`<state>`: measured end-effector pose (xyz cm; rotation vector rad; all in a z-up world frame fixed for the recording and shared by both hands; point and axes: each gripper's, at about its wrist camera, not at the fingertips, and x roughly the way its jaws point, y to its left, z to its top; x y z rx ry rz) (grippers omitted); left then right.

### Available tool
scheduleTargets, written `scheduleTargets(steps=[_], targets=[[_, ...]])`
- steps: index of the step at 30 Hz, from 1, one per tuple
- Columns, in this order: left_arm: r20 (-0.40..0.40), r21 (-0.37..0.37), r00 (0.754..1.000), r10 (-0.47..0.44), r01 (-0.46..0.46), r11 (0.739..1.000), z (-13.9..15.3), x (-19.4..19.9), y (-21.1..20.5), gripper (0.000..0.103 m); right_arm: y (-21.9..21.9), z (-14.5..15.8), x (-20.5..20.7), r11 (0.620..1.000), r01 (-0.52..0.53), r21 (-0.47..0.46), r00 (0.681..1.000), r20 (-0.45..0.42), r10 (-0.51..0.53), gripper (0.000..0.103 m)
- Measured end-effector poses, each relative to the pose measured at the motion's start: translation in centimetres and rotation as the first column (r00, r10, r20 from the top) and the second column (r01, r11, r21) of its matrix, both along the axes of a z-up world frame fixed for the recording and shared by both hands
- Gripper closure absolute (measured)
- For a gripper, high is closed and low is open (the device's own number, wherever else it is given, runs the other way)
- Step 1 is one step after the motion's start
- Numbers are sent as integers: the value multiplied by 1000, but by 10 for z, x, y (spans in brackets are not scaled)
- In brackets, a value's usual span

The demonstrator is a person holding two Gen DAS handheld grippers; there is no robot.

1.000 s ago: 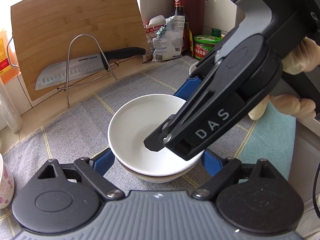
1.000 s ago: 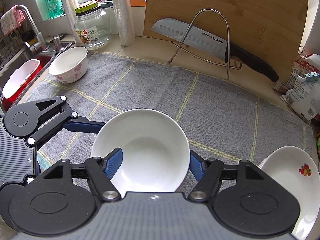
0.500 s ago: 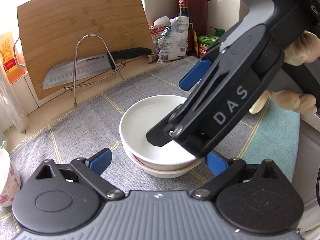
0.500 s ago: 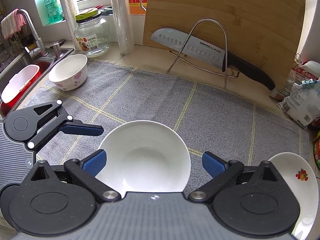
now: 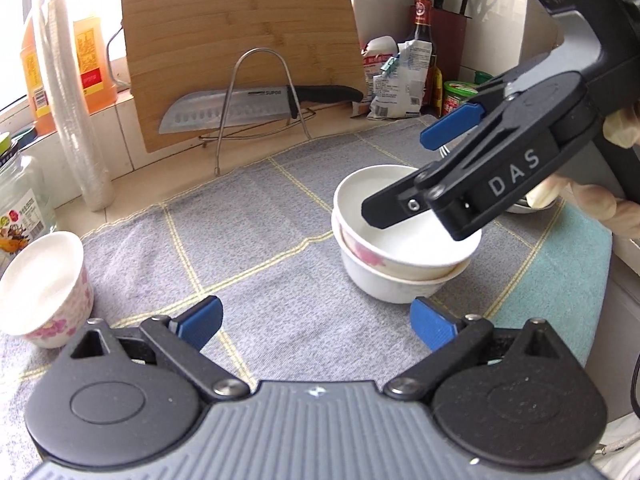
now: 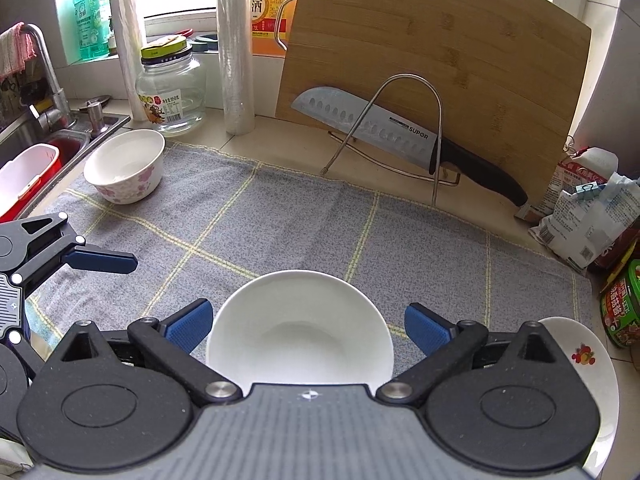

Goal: Organize plates and bowls
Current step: 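Move the left gripper toward the pink-print bowl by the jar while the right gripper approaches it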

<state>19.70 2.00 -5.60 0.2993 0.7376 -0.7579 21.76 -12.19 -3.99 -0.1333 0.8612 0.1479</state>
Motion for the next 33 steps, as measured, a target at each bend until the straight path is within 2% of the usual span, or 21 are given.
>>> scheduleTargets(steps=[5, 10, 14, 17, 20, 23, 26, 33], targets=[[-6, -28, 999, 42, -42, 999, 1, -3, 26, 3, 20, 4, -7, 1000, -20, -14, 999, 29, 20, 0], [-39, -47, 988, 148, -150, 988, 3, -7, 48, 3, 35, 7, -16, 994, -112, -14, 992, 62, 113, 0], [-51, -14, 959, 280, -281, 960, 6, -10, 68, 3, 44, 11, -23, 980, -196, -33, 973, 118, 199, 0], [-68, 14, 930, 362, -362, 932, 9, -10, 83, 3, 51, 10, -26, 974, -227, -13, 966, 126, 227, 0], [-44, 32, 908, 418, -416, 909, 14, -13, 99, 3, 63, 9, -30, 963, -268, -4, 955, 133, 266, 0], [-30, 33, 892, 452, -451, 892, 17, -9, 115, 3, 76, 10, -38, 957, -288, -40, 945, 150, 291, 0], [-33, 32, 894, 447, -446, 894, 17, 3, 129, 3, 89, 9, -43, 953, -292, -80, 940, 161, 301, 0], [-20, 42, 938, 345, -344, 938, 14, 33, 160, 3, 127, -8, -23, 969, -229, -90, 964, 118, 239, 0]])
